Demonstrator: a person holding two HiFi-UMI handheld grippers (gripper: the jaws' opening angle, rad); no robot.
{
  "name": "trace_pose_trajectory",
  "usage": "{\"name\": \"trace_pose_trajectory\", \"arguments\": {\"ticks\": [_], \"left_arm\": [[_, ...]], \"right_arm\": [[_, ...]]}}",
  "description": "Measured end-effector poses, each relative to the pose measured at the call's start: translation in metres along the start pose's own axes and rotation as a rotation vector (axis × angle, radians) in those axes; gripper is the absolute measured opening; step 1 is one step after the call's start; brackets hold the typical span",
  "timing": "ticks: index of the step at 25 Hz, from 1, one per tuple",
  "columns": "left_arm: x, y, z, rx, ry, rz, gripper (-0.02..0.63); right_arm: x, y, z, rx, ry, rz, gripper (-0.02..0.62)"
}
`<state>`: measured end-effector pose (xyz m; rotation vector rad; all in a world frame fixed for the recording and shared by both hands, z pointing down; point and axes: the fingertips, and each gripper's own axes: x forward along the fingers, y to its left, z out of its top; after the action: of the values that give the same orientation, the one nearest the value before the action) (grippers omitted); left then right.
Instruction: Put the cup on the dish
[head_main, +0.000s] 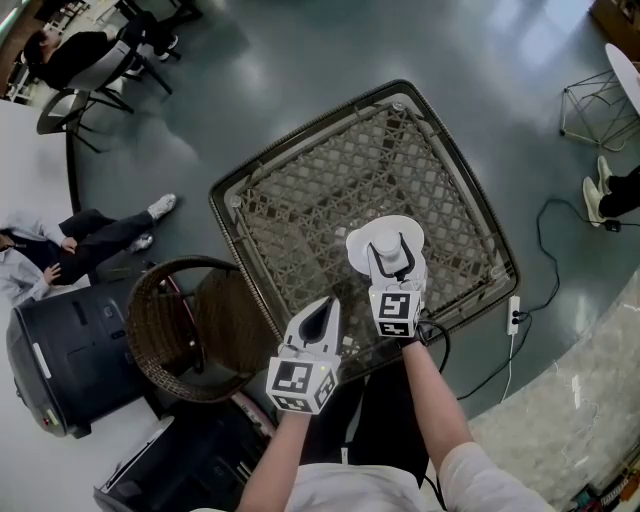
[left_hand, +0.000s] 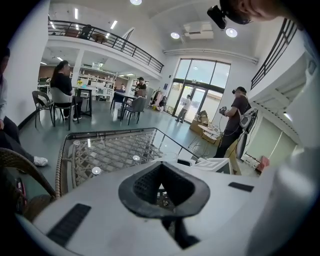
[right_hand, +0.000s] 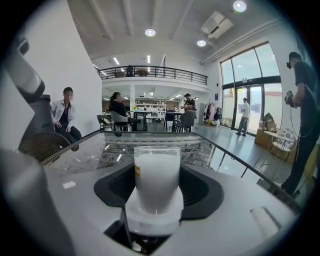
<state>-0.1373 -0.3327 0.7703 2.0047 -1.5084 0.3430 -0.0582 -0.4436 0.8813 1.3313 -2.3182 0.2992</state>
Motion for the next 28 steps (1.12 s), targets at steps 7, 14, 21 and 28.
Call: {"name": "trace_pose_trajectory", "arguments": {"ticks": [7,14,21,28], "left_arm": [[0.002,-0.006,-0.005,-0.002,0.001,-0.010,0.003],[-0.005,-0.011,-0.009,-0.017,0.017,-0.007,0.003],[-0.008,-0.016,0.027,-0.013,-0.030,-0.017,0.003],[-0.051,-0.040,0.095,0.041,-0.153,-0.058,0.003]], "right_arm": [[-0.007,-0.003,-0.012,-0.013,0.060,-0.032,0.258],[-0.001,0.000,-0.020,0.005,0.157,-0.029,0.259],[-0.031,-0.001,-0.012,0.101,0.173,0.077,0.410],[-0.132,-0.001,0.090,0.181,0.055,0.042,0.319]]}}
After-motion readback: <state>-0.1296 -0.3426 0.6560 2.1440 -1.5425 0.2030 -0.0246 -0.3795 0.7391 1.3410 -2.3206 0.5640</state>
